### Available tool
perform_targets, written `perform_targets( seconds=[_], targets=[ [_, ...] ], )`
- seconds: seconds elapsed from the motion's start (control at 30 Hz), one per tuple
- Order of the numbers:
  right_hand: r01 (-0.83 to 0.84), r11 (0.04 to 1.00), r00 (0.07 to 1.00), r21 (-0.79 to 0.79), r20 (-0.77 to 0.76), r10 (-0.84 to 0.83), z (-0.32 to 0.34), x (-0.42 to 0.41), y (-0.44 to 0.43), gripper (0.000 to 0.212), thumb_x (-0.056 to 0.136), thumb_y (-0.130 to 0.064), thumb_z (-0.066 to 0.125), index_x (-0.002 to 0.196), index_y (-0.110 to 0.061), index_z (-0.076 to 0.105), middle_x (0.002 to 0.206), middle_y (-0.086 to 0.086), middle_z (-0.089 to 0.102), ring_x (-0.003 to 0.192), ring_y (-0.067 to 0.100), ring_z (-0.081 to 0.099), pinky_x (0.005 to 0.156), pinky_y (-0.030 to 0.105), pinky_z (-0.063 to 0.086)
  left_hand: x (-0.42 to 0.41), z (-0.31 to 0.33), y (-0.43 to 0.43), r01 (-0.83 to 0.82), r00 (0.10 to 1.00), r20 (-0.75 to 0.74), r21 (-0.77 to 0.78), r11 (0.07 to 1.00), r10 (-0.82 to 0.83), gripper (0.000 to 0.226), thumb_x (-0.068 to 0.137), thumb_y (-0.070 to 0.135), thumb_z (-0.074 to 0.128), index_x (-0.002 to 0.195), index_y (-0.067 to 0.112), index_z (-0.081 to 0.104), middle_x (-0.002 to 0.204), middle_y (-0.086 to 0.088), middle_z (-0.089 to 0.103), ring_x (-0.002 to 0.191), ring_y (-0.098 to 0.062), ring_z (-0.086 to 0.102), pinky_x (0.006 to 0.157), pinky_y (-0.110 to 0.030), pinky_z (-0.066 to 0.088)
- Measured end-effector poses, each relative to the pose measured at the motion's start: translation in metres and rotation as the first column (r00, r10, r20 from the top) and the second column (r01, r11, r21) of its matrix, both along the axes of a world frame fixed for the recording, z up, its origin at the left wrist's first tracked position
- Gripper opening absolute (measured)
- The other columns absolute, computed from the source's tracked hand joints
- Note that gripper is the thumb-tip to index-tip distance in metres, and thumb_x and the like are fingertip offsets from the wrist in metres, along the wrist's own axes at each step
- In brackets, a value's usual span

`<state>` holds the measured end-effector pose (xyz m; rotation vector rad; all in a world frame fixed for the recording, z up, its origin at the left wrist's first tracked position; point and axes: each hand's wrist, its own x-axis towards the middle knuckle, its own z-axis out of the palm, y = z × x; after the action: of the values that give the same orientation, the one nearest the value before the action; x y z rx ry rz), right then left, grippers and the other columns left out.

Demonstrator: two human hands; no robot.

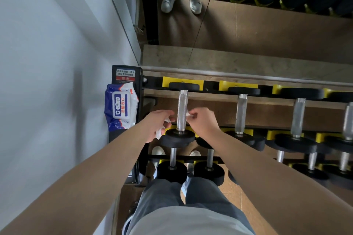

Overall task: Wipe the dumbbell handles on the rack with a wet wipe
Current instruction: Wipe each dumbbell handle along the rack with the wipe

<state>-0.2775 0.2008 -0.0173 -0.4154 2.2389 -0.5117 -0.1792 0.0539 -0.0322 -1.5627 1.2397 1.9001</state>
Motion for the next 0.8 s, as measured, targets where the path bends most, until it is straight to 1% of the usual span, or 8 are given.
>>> perform_targets(
  seconds=[0.17,0.27,0.33,0.47,0.53,0.6,0.7,0.8],
  targets=[
    [-0.18,0.98,0.975,0.09,0.145,0.165,-0.001,-0.004,0.008,0.027,0.097,-0.022,0.066,0.121,-0.013,0.073,0.12,0.003,0.072,0.092,0.012,0.063,0.082,0.025,0.051,-0.002,-0.003,0.0,0.005,1.0,-0.018,0.01,1.0,-0.005,0.016,0.1,0.02,0.062,0.112,0.02,0.072,0.097,-0.006,0.073,0.057,-0.012,0.053,0.045,-0.02,0.036],
    [0.15,0.988,0.973,-0.024,0.181,-0.144,-0.001,-0.015,-0.004,0.018,0.098,-0.023,0.066,0.113,-0.015,0.072,0.094,0.001,0.072,0.081,0.012,0.068,0.079,0.032,0.061,-0.004,-0.001,0.001,0.028,0.999,-0.036,0.007,1.0,-0.028,0.017,0.101,0.018,0.059,0.111,0.021,0.072,0.095,-0.005,0.073,0.057,-0.012,0.053,0.045,-0.02,0.035],
    [0.399,0.906,0.903,-0.139,0.23,-0.363,0.002,-0.026,-0.018,0.018,0.099,-0.023,0.066,0.114,-0.014,0.069,0.088,0.003,0.072,0.079,0.015,0.07,0.082,0.037,0.064,-0.005,0.0,0.001,0.047,0.998,-0.042,0.001,0.999,-0.047,0.016,0.101,0.02,0.059,0.11,0.021,0.072,0.094,-0.004,0.073,0.058,-0.011,0.053,0.046,-0.02,0.035],
    [0.458,0.859,0.888,-0.23,0.16,-0.431,0.006,-0.031,-0.037,0.009,0.098,-0.027,0.066,0.1,-0.02,0.071,0.085,0.0,0.074,0.081,0.017,0.072,0.084,0.042,0.063,-0.005,-0.001,0.0,0.06,0.998,-0.029,0.002,0.998,-0.06,0.016,0.099,0.024,0.062,0.111,0.023,0.072,0.103,-0.005,0.075,0.064,-0.012,0.054,0.047,-0.021,0.038],
    [0.309,0.922,0.951,-0.232,0.065,-0.302,0.006,-0.022,-0.03,0.014,0.099,-0.027,0.066,0.11,-0.021,0.071,0.092,-0.004,0.072,0.084,0.013,0.07,0.078,0.031,0.06,-0.006,-0.003,0.0,0.047,0.999,-0.01,-0.009,0.999,-0.047,0.016,0.099,0.024,0.062,0.112,0.024,0.072,0.105,-0.006,0.075,0.062,-0.011,0.055,0.046,-0.02,0.039],
    [-0.003,0.983,0.999,-0.182,-0.048,-0.006,0.007,-0.008,-0.018,0.015,0.1,-0.022,0.063,0.112,-0.02,0.073,0.096,-0.007,0.07,0.081,0.006,0.065,0.075,0.023,0.054,-0.008,-0.004,0.0,0.04,0.999,-0.005,-0.017,0.999,-0.04,0.015,0.1,0.024,0.062,0.112,0.023,0.071,0.099,-0.005,0.075,0.059,-0.01,0.054,0.046,-0.02,0.038],
    [-0.394,0.919,0.916,-0.02,-0.096,0.39,0.002,0.006,-0.007,0.018,0.099,-0.017,0.06,0.107,-0.021,0.076,0.099,-0.002,0.074,0.084,0.011,0.067,0.086,0.032,0.059,-0.008,-0.004,-0.001,0.013,1.0,-0.002,0.002,1.0,-0.013,0.014,0.099,0.026,0.065,0.112,0.023,0.072,0.099,-0.006,0.074,0.061,-0.012,0.054,0.047,-0.021,0.039],
    [-0.586,0.803,0.804,0.108,-0.046,0.593,0.003,0.011,-0.009,0.023,0.098,-0.018,0.057,0.112,-0.022,0.075,0.104,0.004,0.073,0.088,0.019,0.068,0.086,0.036,0.061,-0.004,-0.006,-0.003,0.005,1.0,-0.028,0.019,1.0,-0.005,0.017,0.098,0.026,0.066,0.114,0.022,0.072,0.104,-0.008,0.075,0.065,-0.013,0.055,0.048,-0.022,0.04]
  ],
)
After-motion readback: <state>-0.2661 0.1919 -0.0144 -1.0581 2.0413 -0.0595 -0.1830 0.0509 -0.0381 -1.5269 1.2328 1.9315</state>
